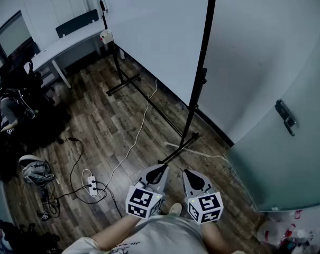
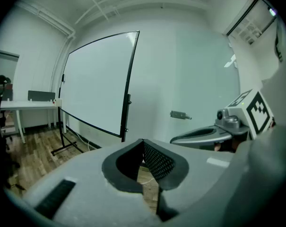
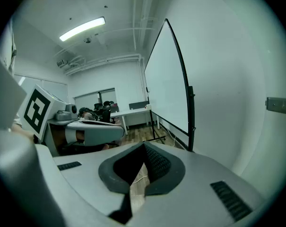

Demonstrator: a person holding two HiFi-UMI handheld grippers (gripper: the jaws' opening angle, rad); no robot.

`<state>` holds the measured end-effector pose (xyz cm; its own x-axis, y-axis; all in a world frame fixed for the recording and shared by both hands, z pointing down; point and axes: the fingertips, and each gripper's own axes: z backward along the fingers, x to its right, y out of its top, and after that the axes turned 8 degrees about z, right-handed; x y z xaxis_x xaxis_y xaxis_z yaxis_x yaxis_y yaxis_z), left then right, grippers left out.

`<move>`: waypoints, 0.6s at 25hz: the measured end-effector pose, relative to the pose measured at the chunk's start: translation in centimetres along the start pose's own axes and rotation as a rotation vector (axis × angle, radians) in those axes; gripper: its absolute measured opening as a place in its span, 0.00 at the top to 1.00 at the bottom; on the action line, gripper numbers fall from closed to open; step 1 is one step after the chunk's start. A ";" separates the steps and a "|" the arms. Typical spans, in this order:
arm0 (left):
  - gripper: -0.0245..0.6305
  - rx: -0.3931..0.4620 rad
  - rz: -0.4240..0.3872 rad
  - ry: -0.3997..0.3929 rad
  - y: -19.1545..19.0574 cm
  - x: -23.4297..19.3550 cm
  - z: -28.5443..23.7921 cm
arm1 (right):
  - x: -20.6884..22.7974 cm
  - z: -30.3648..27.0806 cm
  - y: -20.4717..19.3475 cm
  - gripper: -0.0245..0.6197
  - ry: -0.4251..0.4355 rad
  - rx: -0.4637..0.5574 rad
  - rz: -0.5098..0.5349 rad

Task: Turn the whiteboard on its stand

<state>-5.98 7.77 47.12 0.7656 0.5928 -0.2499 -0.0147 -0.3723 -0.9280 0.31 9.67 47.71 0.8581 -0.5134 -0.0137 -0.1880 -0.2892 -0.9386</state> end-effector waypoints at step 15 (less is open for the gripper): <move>0.95 0.005 0.001 0.032 0.0 2.3 -1.0 | 2.2 1.5 -0.2 0.95 0.009 0.028 -0.014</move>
<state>-3.59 8.45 46.83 0.7857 0.5695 -0.2417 -0.0181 -0.3693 -0.9291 2.91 9.79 47.36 0.8560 -0.5170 0.0021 -0.1627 -0.2733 -0.9481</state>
